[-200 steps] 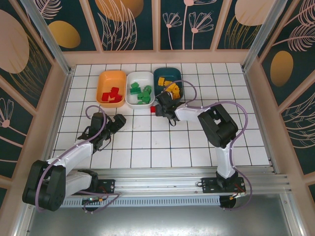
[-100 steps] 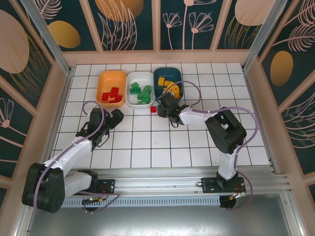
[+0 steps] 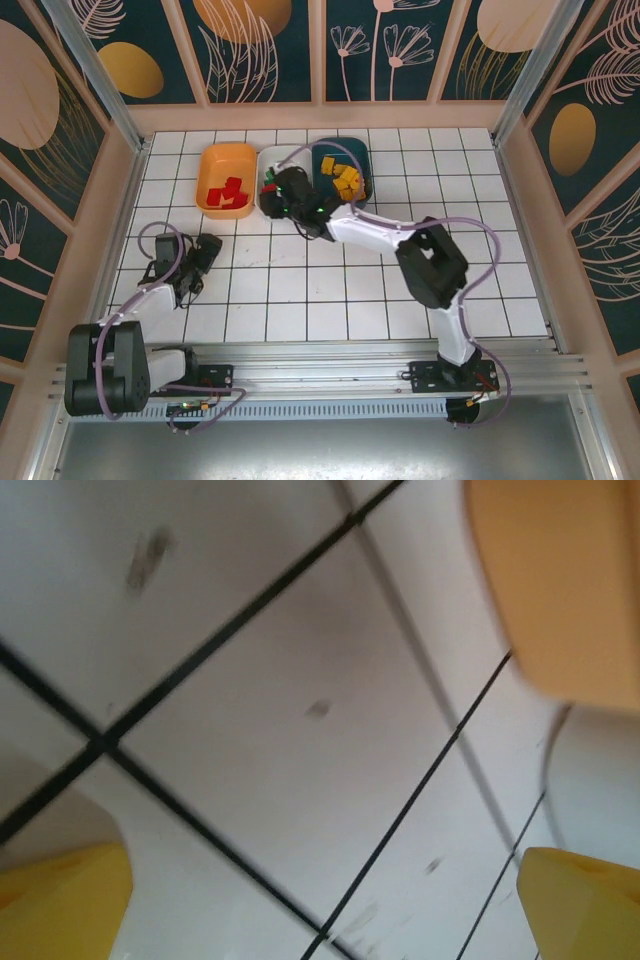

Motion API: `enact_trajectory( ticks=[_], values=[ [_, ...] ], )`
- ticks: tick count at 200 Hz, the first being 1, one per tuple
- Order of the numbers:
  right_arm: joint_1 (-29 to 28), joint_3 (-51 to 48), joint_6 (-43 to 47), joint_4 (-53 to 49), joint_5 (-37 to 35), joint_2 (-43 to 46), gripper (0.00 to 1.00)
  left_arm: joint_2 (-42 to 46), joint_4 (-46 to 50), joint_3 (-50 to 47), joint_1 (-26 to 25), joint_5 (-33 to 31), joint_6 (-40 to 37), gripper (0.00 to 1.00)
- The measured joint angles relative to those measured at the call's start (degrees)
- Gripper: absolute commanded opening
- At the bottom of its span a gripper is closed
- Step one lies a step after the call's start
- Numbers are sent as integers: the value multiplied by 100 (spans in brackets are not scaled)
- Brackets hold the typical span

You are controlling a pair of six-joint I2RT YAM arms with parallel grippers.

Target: Sort the legos into containers by color

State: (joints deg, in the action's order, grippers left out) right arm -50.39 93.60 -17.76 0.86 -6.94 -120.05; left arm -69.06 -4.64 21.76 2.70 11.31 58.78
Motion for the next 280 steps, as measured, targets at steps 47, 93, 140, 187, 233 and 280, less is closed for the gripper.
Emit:
enact_trajectory(
  ticks=[47,93,140,187,233,280],
  values=[
    [-142,2212,863,-505,236,-1572,37,529,190,-94,26,323,-39,98],
    [-129,4006,1163,-1305,321,-2612,57,1318,490,-103,24,302,-125,98],
    [-129,4190,1261,-1655,321,-2673,64,1453,667,-39,24,306,-173,99],
    [-129,1222,726,-942,-527,-890,68,1471,802,302,24,306,-472,99],
    [72,-1628,-468,-492,-1416,1102,72,1624,455,319,-31,428,-643,99],
    [446,-2175,-944,-404,-1305,942,72,896,96,302,-664,437,-667,98]
  ],
)
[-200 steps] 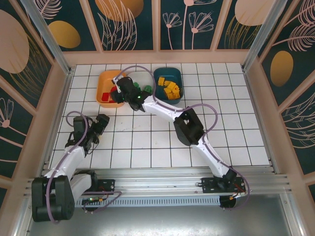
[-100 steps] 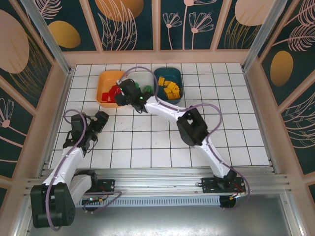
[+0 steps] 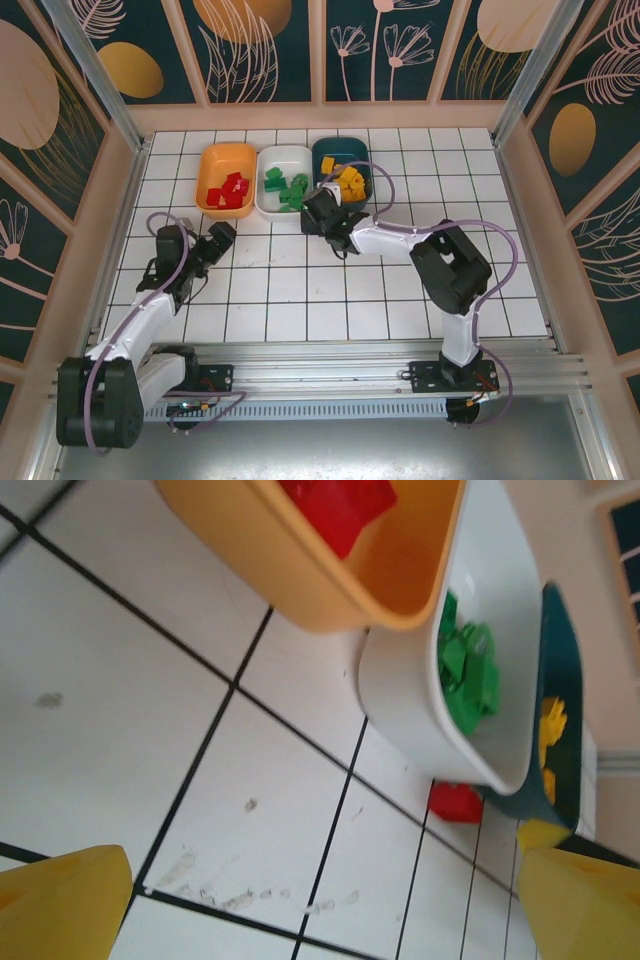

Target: Sort the legos into containers by color

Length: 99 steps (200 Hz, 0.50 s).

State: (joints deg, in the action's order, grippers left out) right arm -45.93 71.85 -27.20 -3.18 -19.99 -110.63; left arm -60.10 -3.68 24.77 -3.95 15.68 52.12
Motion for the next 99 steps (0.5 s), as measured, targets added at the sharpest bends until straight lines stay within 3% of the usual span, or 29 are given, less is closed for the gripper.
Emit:
enact_trajectory(
  ticks=[69,99],
  values=[
    [9,422,-66,52,251,-713,66,-131,-15,11,-90,-111,-105,99],
    [9,522,-63,90,291,-909,58,-208,-57,9,-90,-114,-107,99]
  ],
)
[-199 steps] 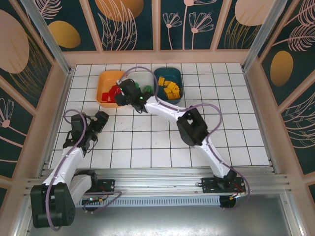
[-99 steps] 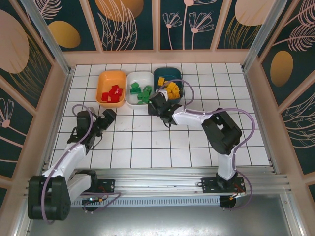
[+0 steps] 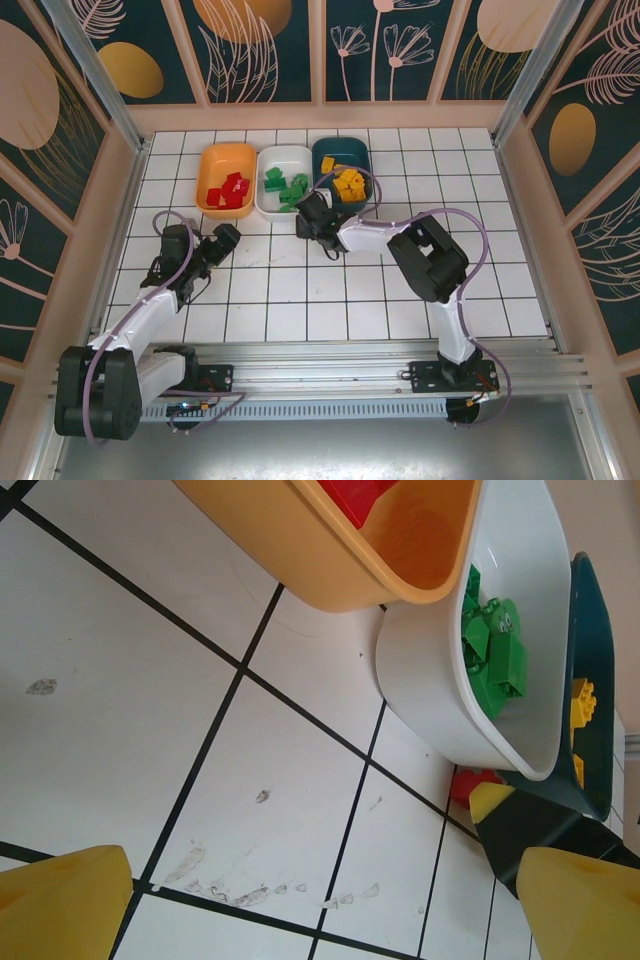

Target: Sort the legos into containers by color

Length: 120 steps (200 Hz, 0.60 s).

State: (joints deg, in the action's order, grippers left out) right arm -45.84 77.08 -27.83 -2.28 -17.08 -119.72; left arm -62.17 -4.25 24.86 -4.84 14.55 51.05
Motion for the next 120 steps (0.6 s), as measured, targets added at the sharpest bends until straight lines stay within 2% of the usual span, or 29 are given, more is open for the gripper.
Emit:
enact_trajectory(
  ticks=[16,36,54,93,120],
  values=[
    [0,116,-4,0,0,-140,51,-129,-22,2,0,4,0,99],
    [0,131,7,42,-2,-221,37,-227,-24,2,0,2,0,98],
    [0,98,31,184,-15,-221,29,-258,-24,7,0,2,-2,99],
    [-79,-514,50,472,-85,162,26,-284,0,70,0,-74,-24,99],
    [-319,-949,92,470,-103,835,26,-61,221,96,-4,-691,92,99]
  ],
)
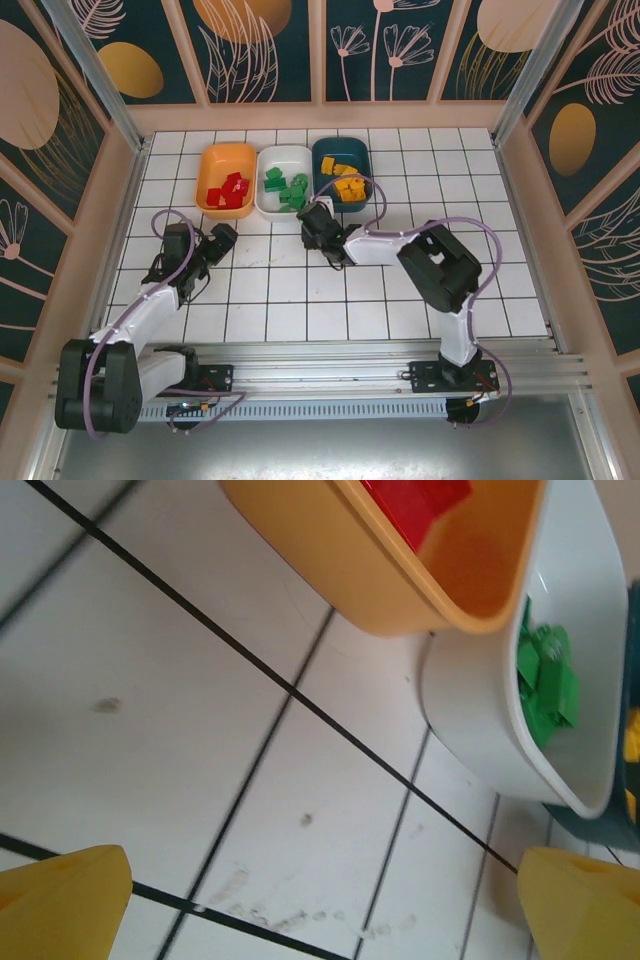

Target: Sort the legos into containers by color

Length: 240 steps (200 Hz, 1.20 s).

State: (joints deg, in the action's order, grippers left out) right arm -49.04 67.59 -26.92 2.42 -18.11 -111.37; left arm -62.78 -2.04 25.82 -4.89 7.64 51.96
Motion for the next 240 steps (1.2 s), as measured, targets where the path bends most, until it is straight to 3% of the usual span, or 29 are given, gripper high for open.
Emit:
enact_trajectory(
  ticks=[29,59,113,120,130,155,195,216,240],
  values=[
    [-232,304,96,96,197,356,25,863,258,-120,0,-997,479,98],
    [-317,1663,286,138,573,-376,25,1504,702,-216,50,-1825,977,98],
    [-376,4216,822,-87,1088,-2304,27,1639,1298,-238,234,-2017,1067,98],
    [-380,4516,863,-186,1113,-2511,32,1620,1298,-243,232,-1965,1054,99],
    [-378,5031,881,-387,1165,-2841,49,1563,1281,-243,232,-1871,1025,98],
    [-372,6070,1010,-894,1204,-3410,63,1351,1209,-243,232,-1558,911,98],
    [-374,5969,1187,-1137,1158,-3279,66,1200,1123,-205,232,-1191,608,98],
    [-385,4959,1279,-1034,1054,-2623,66,1235,1123,-39,232,-1108,439,98],
    [-407,3202,1403,-557,990,-1285,67,1478,1123,282,232,-1102,254,98]
  ],
)
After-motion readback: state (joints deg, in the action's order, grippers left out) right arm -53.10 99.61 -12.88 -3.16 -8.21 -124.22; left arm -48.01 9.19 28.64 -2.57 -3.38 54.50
